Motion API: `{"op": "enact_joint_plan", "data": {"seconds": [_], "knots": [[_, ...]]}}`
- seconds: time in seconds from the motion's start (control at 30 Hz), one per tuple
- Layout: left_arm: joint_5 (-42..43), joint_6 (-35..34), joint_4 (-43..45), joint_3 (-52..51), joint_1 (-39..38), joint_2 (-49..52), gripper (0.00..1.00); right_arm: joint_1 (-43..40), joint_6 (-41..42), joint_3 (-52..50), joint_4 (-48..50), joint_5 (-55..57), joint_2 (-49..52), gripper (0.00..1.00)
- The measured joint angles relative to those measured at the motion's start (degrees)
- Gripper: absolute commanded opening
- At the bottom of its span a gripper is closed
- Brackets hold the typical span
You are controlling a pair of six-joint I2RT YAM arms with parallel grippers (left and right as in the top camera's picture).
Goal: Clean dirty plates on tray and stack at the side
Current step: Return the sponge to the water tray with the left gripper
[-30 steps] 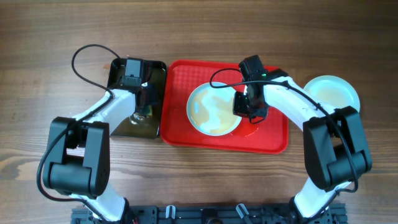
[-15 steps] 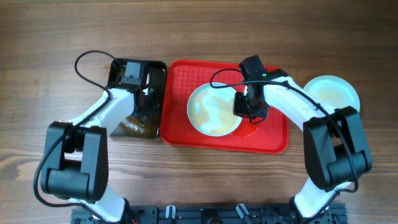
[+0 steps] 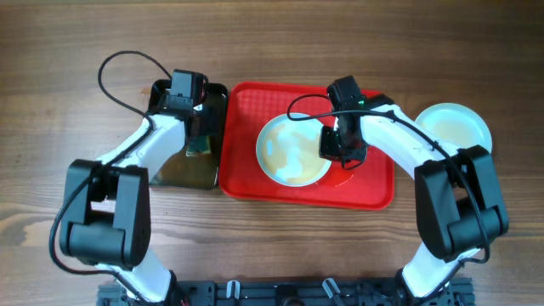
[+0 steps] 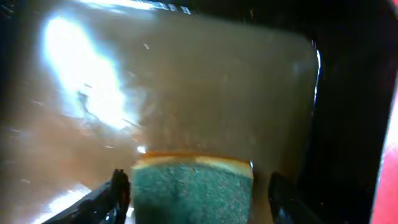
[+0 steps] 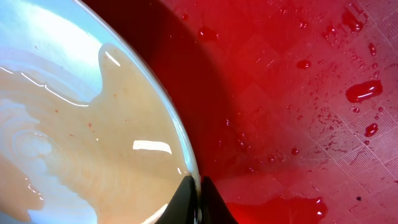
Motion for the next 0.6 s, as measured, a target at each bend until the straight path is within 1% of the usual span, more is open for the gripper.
{"op": "enact_joint_plan", "data": {"seconds": [0.03, 0.07, 0.1, 0.13, 0.17, 0.33, 0.37, 0.4, 0.43, 0.47, 0.5, 0.53, 0.6], "knots": [[0.94, -0.02, -0.52, 0.00, 0.00, 0.50, 0.59, 0.00, 0.00, 0.02, 0.00, 0.00, 0.00, 0.04], [1.77, -0.04, -1.05, 0.00, 0.00, 0.94, 0.54, 0.00, 0.00, 0.02, 0.00, 0.00, 0.00, 0.04], [2.19, -0.22, -1.09, 0.00, 0.00, 1.11, 0.47, 0.00, 0.00, 0.02, 0.00, 0.00, 0.00, 0.04], [2.64, -0.04, -1.22, 0.00, 0.00, 1.16, 0.37, 0.00, 0.00, 0.02, 0.02, 0.00, 0.00, 0.04], [3.17, -0.20, -1.46, 0.00, 0.00, 1.16, 0.04, 0.00, 0.00, 0.02, 0.02, 0.00, 0.00, 0.04], [3.80, 0.28, -2.34, 0.17, 0.00, 1.14, 0.04, 0.00, 0.00, 0.02, 0.02, 0.00, 0.00, 0.04], [3.80, 0.48, -2.34, 0.17, 0.00, 1.14, 0.56, 0.00, 0.00, 0.02, 0.02, 0.00, 0.00, 0.04], [3.80, 0.66, -2.49, 0.17, 0.00, 0.98, 0.69, 0.00, 0.00, 0.02, 0.02, 0.00, 0.00, 0.05], [3.80, 0.66, -2.60, 0.17, 0.00, 0.94, 0.73, 0.00, 0.00, 0.02, 0.02, 0.00, 0.00, 0.06], [3.98, 1.01, -3.96, 0.17, 0.00, 0.26, 0.75, 0.00, -0.02, 0.02, 0.02, 0.00, 0.00, 0.17], [4.22, 1.09, -7.52, 0.15, 0.00, -1.22, 0.75, 0.00, 0.09, 0.00, -0.02, 0.15, 0.00, 0.22], [4.39, 1.01, -9.64, 0.26, 0.00, -2.38, 0.78, 0.00, -0.39, -0.07, -0.07, 0.59, 0.00, 0.24], [5.07, 0.74, -15.08, 0.39, 0.00, -4.31, 0.81, -0.04, -0.63, -0.22, 0.28, 1.07, 0.00, 0.24]]}}
